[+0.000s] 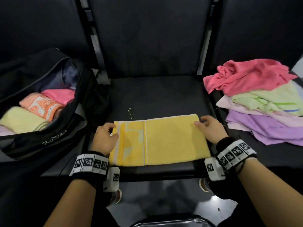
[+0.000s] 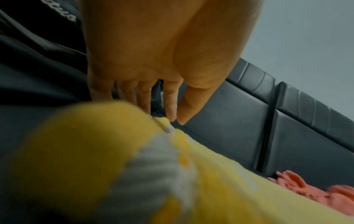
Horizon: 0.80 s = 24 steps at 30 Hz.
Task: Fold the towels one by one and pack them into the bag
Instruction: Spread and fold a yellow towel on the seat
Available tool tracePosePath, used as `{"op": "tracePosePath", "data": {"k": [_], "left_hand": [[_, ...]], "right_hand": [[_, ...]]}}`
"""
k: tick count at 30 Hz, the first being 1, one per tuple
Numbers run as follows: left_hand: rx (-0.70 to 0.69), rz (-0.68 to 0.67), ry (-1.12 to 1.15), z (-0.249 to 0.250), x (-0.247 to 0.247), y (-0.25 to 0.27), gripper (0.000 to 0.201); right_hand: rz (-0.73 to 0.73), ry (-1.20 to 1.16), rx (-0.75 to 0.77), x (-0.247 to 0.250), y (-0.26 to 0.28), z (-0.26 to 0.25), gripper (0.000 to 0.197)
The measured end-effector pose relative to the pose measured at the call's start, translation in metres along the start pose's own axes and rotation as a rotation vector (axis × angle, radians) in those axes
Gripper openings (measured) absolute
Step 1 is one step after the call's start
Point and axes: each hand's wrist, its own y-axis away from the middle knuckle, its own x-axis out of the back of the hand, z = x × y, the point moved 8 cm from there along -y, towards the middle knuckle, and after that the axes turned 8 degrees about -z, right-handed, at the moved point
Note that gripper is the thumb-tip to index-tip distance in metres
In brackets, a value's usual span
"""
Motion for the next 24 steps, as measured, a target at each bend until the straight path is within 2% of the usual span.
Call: {"op": "tracePosePath", "data": {"k": [2, 3, 8, 11, 14, 17, 20, 24], "left_hand": [[-0.01, -0.011, -0.052, -0.002, -0.005, 0.007, 0.017], [-0.012, -0.015, -0.049, -0.001, -0.007, 0.01, 0.015], [0.002, -0.028, -0.077, -0.003, -0.012, 0.018, 0.017], [0.007, -0.031, -0.101, -0.003, -0.013, 0.024, 0.018], [-0.006, -0.074, -0.102, 0.004, -0.023, 0.028, 0.019], [-0.012, -0.111, -0.13, 0.015, -0.037, 0.035, 0.019], [-0.001, -0.144, -0.14, 0.021, -0.045, 0.039, 0.021], [-0.091, -0.03, -0.129, 0.039, -0.028, 0.043, 0.027]], "right_hand": [[-0.022, -0.038, -0.04, -0.01, 0.01, 0.013, 0.046], [-0.028, -0.052, -0.04, -0.014, 0.013, 0.014, 0.043], [-0.095, -0.124, -0.059, -0.027, 0.022, 0.004, 0.028], [-0.142, -0.303, -0.097, -0.026, 0.029, 0.003, 0.014], [-0.085, -0.391, -0.074, -0.006, 0.033, 0.004, 0.01], [-0.032, -0.37, -0.092, 0.017, 0.036, 0.007, 0.016], [-0.018, -0.368, -0.101, 0.026, 0.044, 0.003, 0.035], [-0.07, -0.523, 0.078, 0.023, 0.067, -0.055, 0.054]]}}
